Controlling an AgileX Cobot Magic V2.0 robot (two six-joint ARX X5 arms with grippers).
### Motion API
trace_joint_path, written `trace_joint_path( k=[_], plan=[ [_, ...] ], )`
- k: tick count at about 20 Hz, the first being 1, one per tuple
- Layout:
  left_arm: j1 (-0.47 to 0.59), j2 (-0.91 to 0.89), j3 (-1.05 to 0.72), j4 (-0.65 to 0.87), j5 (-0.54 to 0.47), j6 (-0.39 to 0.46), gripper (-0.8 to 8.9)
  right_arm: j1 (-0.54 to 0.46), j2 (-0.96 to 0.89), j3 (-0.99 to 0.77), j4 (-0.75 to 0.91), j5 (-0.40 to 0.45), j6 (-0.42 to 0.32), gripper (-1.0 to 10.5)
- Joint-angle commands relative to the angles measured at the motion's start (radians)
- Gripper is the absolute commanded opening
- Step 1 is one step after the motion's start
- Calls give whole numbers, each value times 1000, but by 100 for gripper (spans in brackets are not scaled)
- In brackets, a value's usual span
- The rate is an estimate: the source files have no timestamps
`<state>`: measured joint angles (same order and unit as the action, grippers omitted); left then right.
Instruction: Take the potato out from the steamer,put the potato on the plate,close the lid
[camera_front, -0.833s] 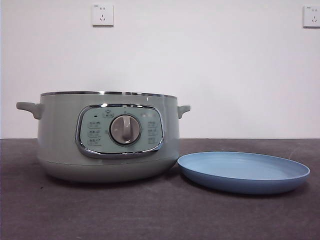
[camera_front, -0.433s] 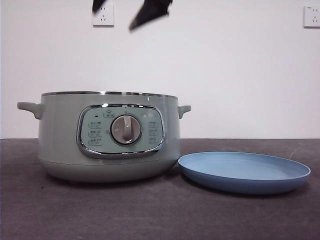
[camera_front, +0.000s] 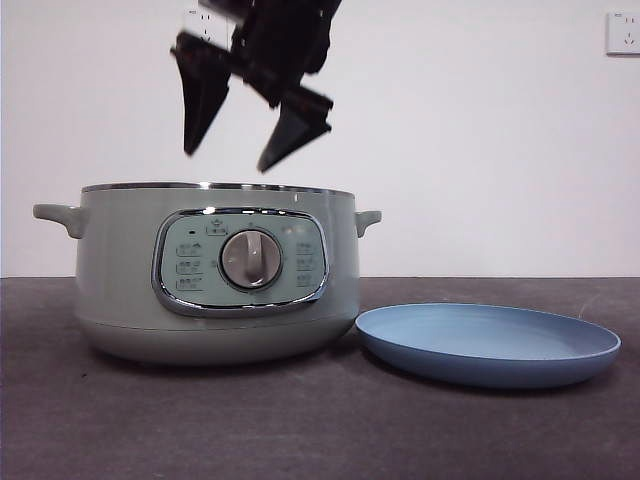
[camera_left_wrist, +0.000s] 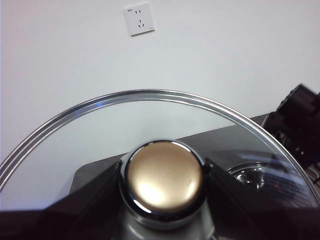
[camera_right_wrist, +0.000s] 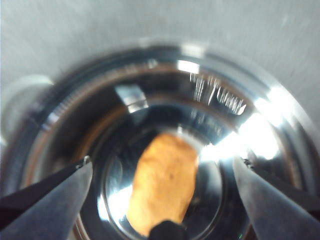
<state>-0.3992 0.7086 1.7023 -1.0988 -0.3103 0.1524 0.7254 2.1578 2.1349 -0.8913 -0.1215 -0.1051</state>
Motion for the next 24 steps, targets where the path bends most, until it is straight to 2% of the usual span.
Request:
trace_joint_path(
  k=[1,12,13,14,15,16,17,20,24],
  plan=[
    [2,-10,16,50,1,-3,-8,3,39,0,-18,-3,-5,520],
    [2,-10,16,39,0,-2,-8,3,156,0,-37,-10,11,531],
    [2,-10,16,38,0,-2,-8,5,158,0,-34,-9,11,501],
    [2,-10,16,37,0,-2,-8,16,158,0,-22,-6,10,396],
    [2,-10,16,37,0,-2,-8,21,158,0,-9,-5,10,287],
    [2,-10,16,35,0,-2,-8,23,157,2,-8,-2,10,112],
    [2,-10,16,35,0,-2,-8,23,157,3,-10,-1,4,-9],
    [2,1,16,35,1,-2,-8,23,134,4,-34,0,0,-12],
    [2,89,16,82,14,-1,-8,17,-60,4,-95,-2,-55,-12]
  ],
)
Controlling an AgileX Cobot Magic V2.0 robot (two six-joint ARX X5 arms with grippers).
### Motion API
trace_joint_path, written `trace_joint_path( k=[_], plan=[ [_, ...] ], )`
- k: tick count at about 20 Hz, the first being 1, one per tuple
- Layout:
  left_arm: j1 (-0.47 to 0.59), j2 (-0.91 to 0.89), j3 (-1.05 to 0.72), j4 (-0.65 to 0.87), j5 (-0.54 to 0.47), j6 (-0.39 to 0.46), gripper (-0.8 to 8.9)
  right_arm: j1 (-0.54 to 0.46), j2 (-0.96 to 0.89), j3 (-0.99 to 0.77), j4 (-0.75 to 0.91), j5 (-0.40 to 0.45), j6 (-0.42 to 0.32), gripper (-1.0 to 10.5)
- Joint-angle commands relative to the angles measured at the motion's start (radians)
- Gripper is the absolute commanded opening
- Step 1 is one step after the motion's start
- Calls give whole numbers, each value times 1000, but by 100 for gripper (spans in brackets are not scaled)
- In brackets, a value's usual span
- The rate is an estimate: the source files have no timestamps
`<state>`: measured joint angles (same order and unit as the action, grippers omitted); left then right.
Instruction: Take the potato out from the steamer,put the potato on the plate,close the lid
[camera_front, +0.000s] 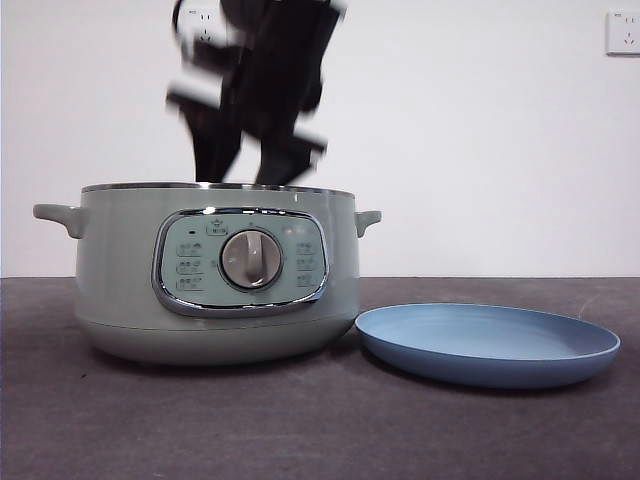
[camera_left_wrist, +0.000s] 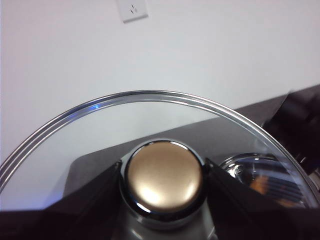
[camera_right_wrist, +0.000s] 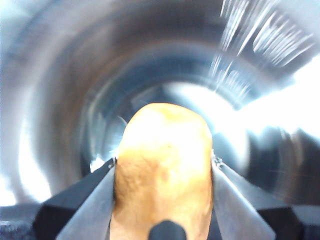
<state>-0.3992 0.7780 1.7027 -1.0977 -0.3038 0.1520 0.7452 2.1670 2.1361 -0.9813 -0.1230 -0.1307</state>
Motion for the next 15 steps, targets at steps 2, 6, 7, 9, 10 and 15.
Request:
trace_joint_path(
  k=[2,6,7,9,10,15],
  plan=[
    [2,85,15,122,101,2,-8,-12,-201,3,-25,1,-54,-12],
    [2,221,15,212,207,6,-8,-34,-430,3,-89,58,-53,-12],
    [2,244,15,232,233,6,-8,-42,-460,3,-123,101,-52,-12],
    [2,290,15,269,284,6,-8,-79,-512,3,-207,171,-41,-12],
    [2,312,15,284,302,6,-8,-107,-530,3,-251,181,-25,-12],
    [2,399,15,323,393,5,-8,-261,-570,-10,-378,181,44,-12]
  ],
)
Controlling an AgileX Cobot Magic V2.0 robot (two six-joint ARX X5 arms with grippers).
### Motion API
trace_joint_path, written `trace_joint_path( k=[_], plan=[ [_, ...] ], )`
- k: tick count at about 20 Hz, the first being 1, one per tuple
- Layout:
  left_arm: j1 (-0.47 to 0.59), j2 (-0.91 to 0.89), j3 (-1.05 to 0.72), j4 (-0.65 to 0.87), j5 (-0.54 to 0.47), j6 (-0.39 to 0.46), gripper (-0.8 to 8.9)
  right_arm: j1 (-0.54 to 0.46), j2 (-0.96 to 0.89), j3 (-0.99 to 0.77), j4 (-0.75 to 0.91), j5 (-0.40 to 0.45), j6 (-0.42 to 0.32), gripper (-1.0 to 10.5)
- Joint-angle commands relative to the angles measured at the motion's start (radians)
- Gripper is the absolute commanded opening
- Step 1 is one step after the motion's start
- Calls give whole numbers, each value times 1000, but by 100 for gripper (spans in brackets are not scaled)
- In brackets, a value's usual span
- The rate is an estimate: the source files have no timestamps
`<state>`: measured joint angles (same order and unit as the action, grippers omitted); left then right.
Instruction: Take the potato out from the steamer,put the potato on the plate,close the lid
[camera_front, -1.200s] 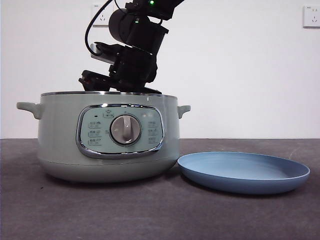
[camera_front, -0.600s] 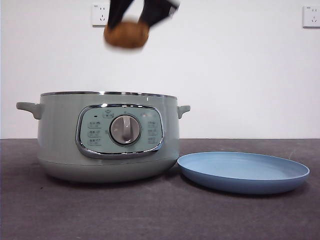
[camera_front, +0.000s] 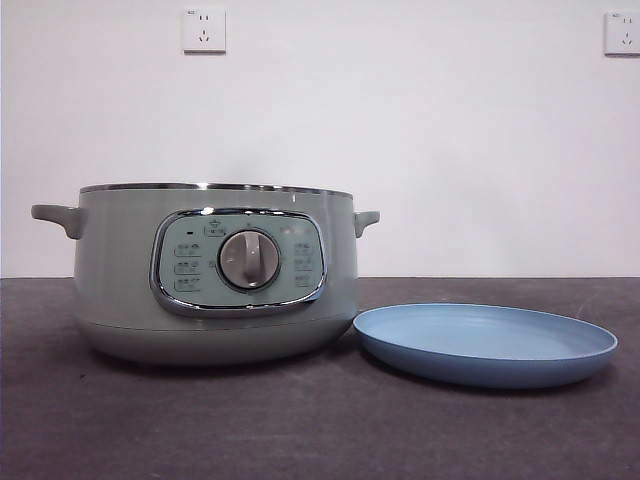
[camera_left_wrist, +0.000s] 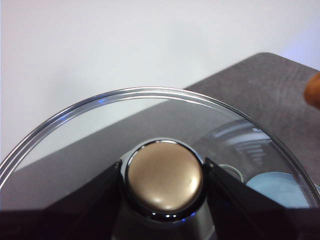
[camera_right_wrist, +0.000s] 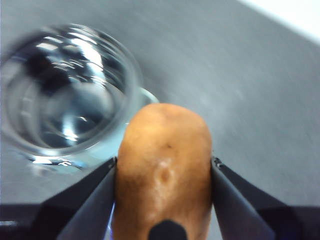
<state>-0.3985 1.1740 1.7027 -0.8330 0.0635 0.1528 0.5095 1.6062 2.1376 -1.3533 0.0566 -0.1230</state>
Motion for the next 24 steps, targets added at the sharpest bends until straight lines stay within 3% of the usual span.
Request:
trace_joint_path(
  k=[1,5,11,15,18,24],
  plan=[
    [1,16,15,59,29,4,-8,-45,-11,-20,-8,2,47,-12],
    [1,56,15,62,85,4,-8,-72,-16,-114,1,2,49,-12],
    [1,74,15,67,108,4,-8,-72,-29,-437,197,-5,56,-12],
    [1,74,15,66,108,4,-8,-72,-29,-660,372,-11,67,-12],
    [1,74,15,66,108,4,-8,-72,-29,-834,539,-89,88,-12],
    [1,74,15,73,107,5,-8,-71,-28,-1125,859,-111,138,-12]
  ],
)
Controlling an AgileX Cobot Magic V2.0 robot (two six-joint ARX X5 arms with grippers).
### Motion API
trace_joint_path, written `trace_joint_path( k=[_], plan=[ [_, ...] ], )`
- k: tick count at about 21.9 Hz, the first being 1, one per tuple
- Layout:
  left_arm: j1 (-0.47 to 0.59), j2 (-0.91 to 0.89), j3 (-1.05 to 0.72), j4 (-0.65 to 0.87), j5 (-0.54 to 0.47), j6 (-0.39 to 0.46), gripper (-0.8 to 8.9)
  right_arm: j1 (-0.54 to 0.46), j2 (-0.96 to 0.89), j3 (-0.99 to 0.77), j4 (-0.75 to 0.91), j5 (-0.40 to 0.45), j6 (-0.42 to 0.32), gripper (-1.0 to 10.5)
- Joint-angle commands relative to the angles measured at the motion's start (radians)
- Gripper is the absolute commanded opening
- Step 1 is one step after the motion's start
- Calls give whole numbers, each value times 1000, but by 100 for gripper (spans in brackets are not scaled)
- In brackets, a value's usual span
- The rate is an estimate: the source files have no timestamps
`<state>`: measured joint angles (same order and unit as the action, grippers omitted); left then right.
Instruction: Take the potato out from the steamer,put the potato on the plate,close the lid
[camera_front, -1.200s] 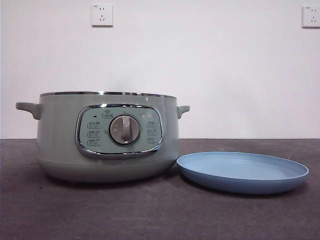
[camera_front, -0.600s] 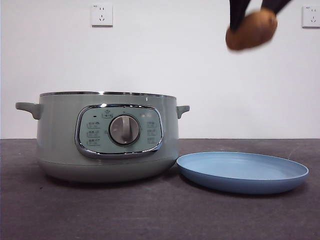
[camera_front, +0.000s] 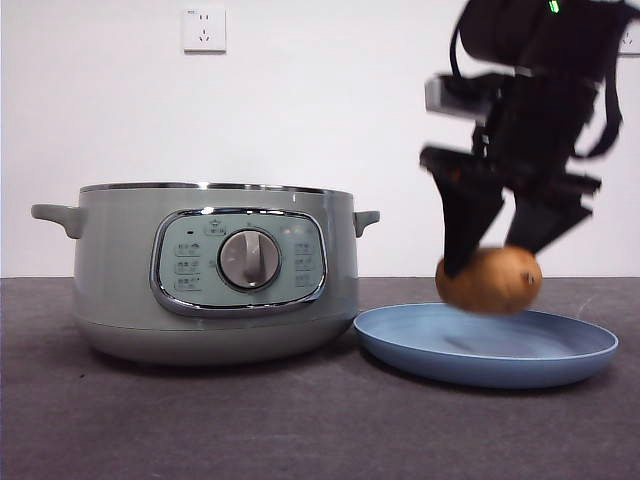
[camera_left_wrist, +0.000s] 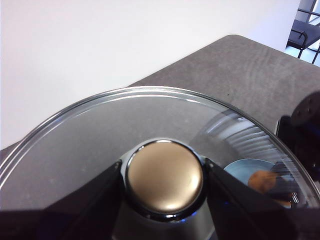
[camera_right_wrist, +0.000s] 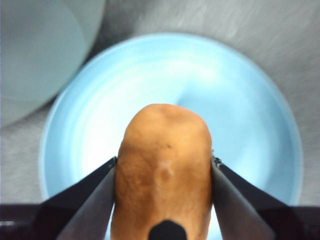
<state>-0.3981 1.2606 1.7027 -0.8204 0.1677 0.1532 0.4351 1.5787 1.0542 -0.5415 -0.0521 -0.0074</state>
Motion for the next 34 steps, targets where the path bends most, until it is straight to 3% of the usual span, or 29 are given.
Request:
trace_joint_path(
  k=[1,12,13,15,17,23,27,34],
  plan=[
    [1,-13,15,62,3,4,-8,3,0,-69,77,-2,22,-12],
    [1,-13,15,64,14,4,-8,0,23,-103,95,-2,22,12],
    [1,-13,15,63,27,2,-8,-2,23,-103,91,-2,22,55],
    [1,-13,15,62,26,0,-8,-2,23,-103,87,-2,22,264],
    [1,-13,15,61,26,0,-8,-3,23,-103,87,-2,22,355],
    [1,-13,15,57,26,0,-8,-3,22,-103,88,-1,22,365],
    [1,-13,15,60,25,0,-8,-3,6,-95,85,1,22,442],
    [0,29,15,60,25,0,-8,-3,-213,48,-83,3,22,441]
  ],
)
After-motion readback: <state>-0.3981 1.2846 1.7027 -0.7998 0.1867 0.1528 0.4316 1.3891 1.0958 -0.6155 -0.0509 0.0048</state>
